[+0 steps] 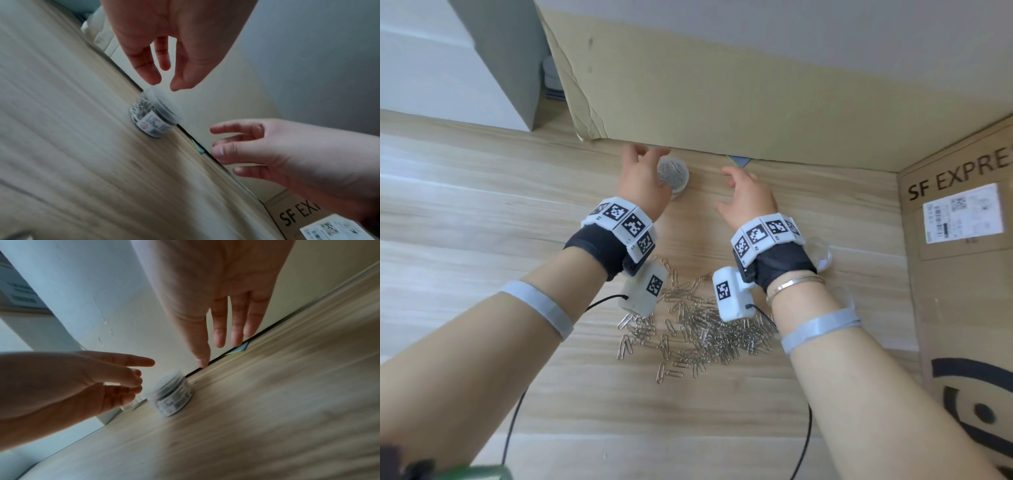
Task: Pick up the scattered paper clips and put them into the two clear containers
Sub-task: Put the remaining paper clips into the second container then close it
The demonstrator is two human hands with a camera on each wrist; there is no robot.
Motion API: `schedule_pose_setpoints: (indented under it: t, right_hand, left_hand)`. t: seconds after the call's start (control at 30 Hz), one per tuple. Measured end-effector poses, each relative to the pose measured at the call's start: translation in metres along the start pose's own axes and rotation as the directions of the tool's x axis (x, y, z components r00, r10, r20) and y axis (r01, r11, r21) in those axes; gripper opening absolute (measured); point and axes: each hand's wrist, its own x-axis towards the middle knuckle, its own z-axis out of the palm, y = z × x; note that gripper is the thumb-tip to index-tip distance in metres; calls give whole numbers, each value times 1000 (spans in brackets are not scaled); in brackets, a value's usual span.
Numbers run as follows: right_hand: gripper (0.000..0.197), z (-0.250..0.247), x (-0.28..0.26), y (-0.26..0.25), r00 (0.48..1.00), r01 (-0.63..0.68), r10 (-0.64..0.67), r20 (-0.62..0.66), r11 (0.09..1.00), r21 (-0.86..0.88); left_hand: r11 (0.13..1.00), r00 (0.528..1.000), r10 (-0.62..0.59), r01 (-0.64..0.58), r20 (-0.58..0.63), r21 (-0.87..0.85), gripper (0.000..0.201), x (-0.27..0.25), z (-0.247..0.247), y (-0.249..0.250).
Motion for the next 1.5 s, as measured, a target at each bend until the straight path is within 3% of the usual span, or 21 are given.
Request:
schedule_pose_setpoints:
  t: [0.3,0.47,0.7,0.87,1.1,1.23,1.37,1.5]
  right_hand:
    - [50,-27,-51,66,974,-218,226,14,953,-212]
    - [58,-25,-71,103,964,-260,265,5,948,-185]
    - [57,-21,-75,108,976,-208,203,-75,976,-64]
    - [61,-15,-75,70,996,-36,36,-77,999,-3]
    - [67,9,-76,40,999,44,-44,22,999,13]
    - [75,1,-80,47,997,-25,22,73,999,42]
    - [41,-6,-85,69,977,-162,171,128,984,-78]
    - [25,9,-93,80,960,-199,228,164,965,-173]
  left_hand:
    - [990,983,136,-140,120,26,44,-38,32,35]
    - [986,973,149,-160,175,51,40,-56,51,38]
    - [988,963,93,-121,251,95,36,-68,61,30]
    - [974,941,41,-112,335,197,37,-73,62,26]
    - [927,979,-61,-17,196,375,39,-80,53,14]
    - [900,975,-134,47,174,433,42,-88,48,9]
    - [865,964,-243,164,110,475,45,-97,41,3]
    - [872,954,-270,185,131,453,44,-103,42,-1]
